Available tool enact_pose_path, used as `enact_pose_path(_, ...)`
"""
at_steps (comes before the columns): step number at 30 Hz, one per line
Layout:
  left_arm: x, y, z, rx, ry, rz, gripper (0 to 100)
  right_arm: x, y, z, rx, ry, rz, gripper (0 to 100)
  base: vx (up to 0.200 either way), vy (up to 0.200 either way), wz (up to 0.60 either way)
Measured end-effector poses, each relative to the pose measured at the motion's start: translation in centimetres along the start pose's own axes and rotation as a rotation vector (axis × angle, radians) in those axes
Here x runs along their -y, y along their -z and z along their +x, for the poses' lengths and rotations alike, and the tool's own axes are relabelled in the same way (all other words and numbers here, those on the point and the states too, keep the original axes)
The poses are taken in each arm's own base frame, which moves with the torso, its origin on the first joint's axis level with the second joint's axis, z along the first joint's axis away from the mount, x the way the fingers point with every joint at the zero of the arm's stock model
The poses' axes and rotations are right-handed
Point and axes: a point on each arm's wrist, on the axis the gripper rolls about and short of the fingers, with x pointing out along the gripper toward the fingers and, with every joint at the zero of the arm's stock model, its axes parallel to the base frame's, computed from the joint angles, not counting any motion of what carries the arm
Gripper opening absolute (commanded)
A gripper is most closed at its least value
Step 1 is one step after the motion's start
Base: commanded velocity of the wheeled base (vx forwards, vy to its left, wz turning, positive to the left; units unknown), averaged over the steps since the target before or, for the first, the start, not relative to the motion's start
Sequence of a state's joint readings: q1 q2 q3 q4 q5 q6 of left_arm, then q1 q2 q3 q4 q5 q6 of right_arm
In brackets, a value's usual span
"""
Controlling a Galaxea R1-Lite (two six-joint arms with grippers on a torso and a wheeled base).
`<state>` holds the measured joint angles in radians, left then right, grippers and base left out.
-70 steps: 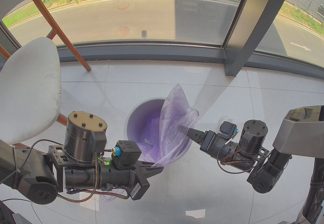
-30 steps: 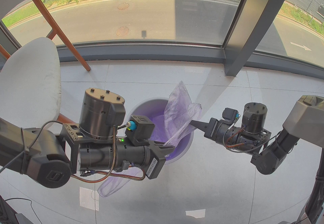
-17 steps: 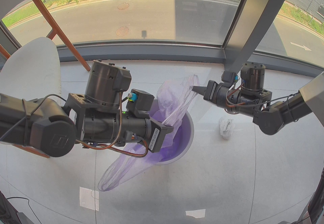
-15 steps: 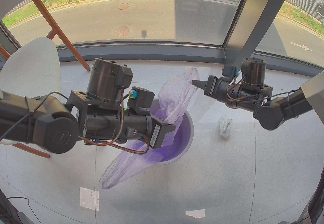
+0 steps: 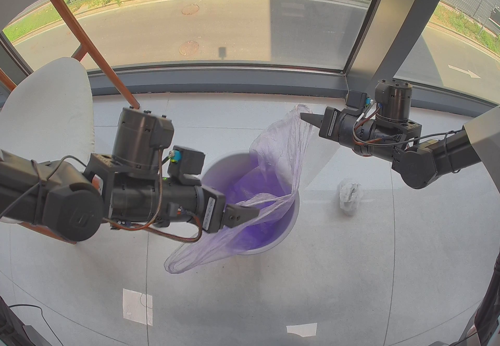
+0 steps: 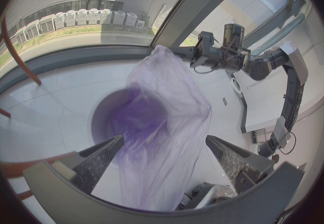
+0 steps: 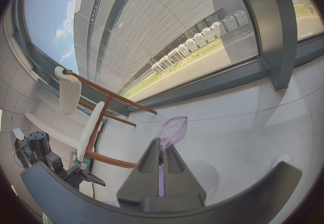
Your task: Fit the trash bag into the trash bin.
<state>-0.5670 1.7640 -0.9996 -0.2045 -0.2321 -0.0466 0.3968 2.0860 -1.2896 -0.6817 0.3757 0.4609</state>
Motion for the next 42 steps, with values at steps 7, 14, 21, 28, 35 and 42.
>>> enact_pose_path(7,-1.0,3.0,-2.1,-0.060,-0.038,-0.038,100,0.1,0.2,0.0,-0.006,0.004,0.001,0,0.000,0.000,0.00)
enact_pose_path(14,-1.6,4.0,-3.0,-0.036,-0.061,-0.038,100,0.2,0.4,-0.1,-0.011,0.007,0.003,0,0.000,0.000,0.00)
enact_pose_path(21,-2.4,4.4,-2.5,-0.042,-0.076,-0.042,0,0.0,0.4,-0.1,-0.012,-0.001,0.001,0,0.000,0.000,0.00)
enact_pose_path(28,-2.5,4.7,-1.8,-0.062,-0.060,-0.046,0,-0.1,0.5,-0.1,-0.014,-0.003,0.002,0,0.000,0.000,0.00)
enact_pose_path(35,-2.8,4.6,-1.2,-0.059,-0.052,-0.047,0,-0.2,0.5,-0.1,-0.014,-0.004,0.001,0,0.000,0.000,0.00)
enact_pose_path(42,-2.8,4.5,-1.0,-0.042,-0.051,-0.041,0,-0.1,0.5,-0.2,-0.014,-0.002,0.002,0,0.000,0.000,0.00)
